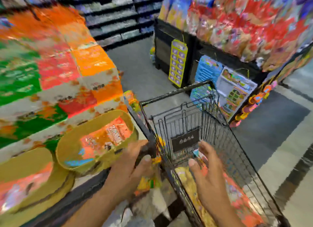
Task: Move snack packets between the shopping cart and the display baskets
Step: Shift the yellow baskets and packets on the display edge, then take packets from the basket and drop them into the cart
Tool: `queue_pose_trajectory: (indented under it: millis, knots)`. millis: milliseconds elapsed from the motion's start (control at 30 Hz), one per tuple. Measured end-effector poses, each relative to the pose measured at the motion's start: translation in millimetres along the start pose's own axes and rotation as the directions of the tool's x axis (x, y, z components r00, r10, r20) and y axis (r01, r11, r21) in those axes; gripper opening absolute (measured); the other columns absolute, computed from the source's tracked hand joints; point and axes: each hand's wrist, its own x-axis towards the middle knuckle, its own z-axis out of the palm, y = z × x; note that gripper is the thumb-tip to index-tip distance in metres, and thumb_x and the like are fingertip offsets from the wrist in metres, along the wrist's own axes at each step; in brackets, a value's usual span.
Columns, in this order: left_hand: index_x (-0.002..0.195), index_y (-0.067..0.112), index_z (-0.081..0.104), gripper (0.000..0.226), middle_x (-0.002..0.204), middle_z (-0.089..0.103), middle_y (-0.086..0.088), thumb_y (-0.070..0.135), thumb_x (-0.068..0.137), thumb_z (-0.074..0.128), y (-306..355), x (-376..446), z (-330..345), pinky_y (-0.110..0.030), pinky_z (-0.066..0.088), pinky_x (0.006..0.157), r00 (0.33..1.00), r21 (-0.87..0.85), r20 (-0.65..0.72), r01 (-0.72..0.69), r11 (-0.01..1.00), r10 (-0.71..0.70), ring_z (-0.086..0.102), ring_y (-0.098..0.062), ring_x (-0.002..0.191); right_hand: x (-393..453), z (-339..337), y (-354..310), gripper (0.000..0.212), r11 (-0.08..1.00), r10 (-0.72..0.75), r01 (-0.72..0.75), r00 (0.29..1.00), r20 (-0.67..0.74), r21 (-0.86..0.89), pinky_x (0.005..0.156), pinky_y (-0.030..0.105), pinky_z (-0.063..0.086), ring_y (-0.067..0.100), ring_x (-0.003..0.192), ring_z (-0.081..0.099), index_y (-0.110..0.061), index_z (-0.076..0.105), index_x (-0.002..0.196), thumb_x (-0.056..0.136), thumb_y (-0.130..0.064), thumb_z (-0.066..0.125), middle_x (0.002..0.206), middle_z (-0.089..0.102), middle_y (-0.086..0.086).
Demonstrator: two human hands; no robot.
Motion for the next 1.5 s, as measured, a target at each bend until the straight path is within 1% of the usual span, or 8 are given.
queue_pose_trajectory:
  millis: [200,433,667,833,1000,1100,1267,1500]
  knots:
    - [0.144,0.048,0.043,0.053,0.146,0.041,0.033,0.074,0.1,0.031,-46.4,-48.4,-78.9,-0.019,0.032,0.108,0.975,-0.011,-0.17,0.141,0.99,-0.141,0.038,0.007,0.138,6.5,77.4,-48.5,0.058,0.981,-0.158,0.181,0.958,0.238,-0.077,0.109,0.008,0.032,-0.002,0.141,0.044,-0.05,0.041,0.148,0.093,-0.058,0.057,0.15,0.045,-0.027]
    - [0.147,0.055,0.035,0.056,0.14,0.043,0.034,0.079,0.096,0.029,-118.0,-87.8,-154.0,-0.039,0.044,0.104,0.927,-0.054,-0.232,0.29,0.955,-0.295,0.044,0.002,0.131,15.8,196.3,-90.3,0.058,0.946,-0.232,0.306,0.869,0.438,-0.105,0.112,0.04,0.045,-0.006,0.146,0.034,-0.058,0.03,0.152,0.099,-0.067,0.052,0.156,0.033,-0.033]
    - [0.144,0.028,0.053,0.049,0.145,0.054,0.01,0.045,0.099,0.059,-173.9,-44.3,-171.2,-0.018,0.037,0.103,0.979,0.161,0.037,0.193,0.968,-0.202,0.053,-0.013,0.131,31.2,312.1,-124.3,0.063,0.891,-0.253,0.409,0.808,0.532,-0.197,0.116,0.025,0.032,-0.008,0.142,0.029,-0.049,0.028,0.155,0.098,-0.07,0.044,0.157,0.036,-0.022]
    - [0.114,0.021,0.062,0.022,0.114,0.068,-0.005,0.026,0.094,0.054,-177.1,-6.8,-179.6,-0.036,0.05,0.072,0.901,0.507,0.336,0.074,0.859,-0.276,0.066,-0.028,0.099,45.2,348.1,-119.3,0.06,0.869,-0.226,0.417,0.812,0.538,-0.265,0.113,0.026,0.034,0.001,0.138,0.037,-0.031,0.036,0.158,0.104,-0.048,0.057,0.153,0.043,-0.012]
    - [0.104,0.018,0.067,0.016,0.092,0.066,-0.006,0.014,0.09,0.059,-175.3,10.4,-183.5,-0.039,0.044,0.068,0.85,0.634,0.435,-0.055,0.771,-0.298,0.066,-0.031,0.088,64.8,346.6,-102.5,0.059,0.828,-0.168,0.423,0.814,0.556,-0.369,0.111,0.028,0.036,0.013,0.14,0.041,-0.028,0.041,0.155,0.101,-0.043,0.061,0.153,0.046,-0.005]
    - [0.093,0.017,0.064,0.007,0.081,0.059,-0.003,0.011,0.089,0.064,-173.3,25.7,-178.0,-0.036,0.047,0.062,0.796,0.662,0.518,-0.14,0.737,-0.313,0.058,-0.027,0.074,85.1,343.7,-89.9,0.059,0.743,-0.088,0.46,0.787,0.611,-0.486,0.11,0.031,0.038,0.023,0.139,0.045,-0.02,0.047,0.153,0.098,-0.031,0.066,0.152,0.049,0.001]
    - [0.115,0.007,0.069,0.022,0.108,0.07,-0.015,0.008,0.094,0.061,-186.2,40.3,-158.2,-0.038,0.047,0.069,0.719,0.592,0.607,-0.124,0.796,-0.34,0.065,-0.034,0.093,123.1,348.4,-81.6,0.053,0.504,0.091,0.6,0.679,0.728,-0.622,0.104,0.041,0.048,0.032,0.135,0.048,-0.019,0.052,0.144,0.092,-0.024,0.065,0.147,0.053,0.005]
    - [0.12,0.005,0.067,0.024,0.114,0.069,-0.017,0.013,0.1,0.056,-195.6,43.8,-139.2,-0.037,0.043,0.07,0.69,0.597,0.613,-0.086,0.797,-0.385,0.064,-0.038,0.104,144.0,376.6,-74.6,0.076,0.233,0.257,0.818,0.469,0.845,-0.525,0.118,0.048,0.035,0.032,0.142,0.043,-0.022,0.041,0.153,0.087,-0.035,0.077,0.154,0.047,0.007]
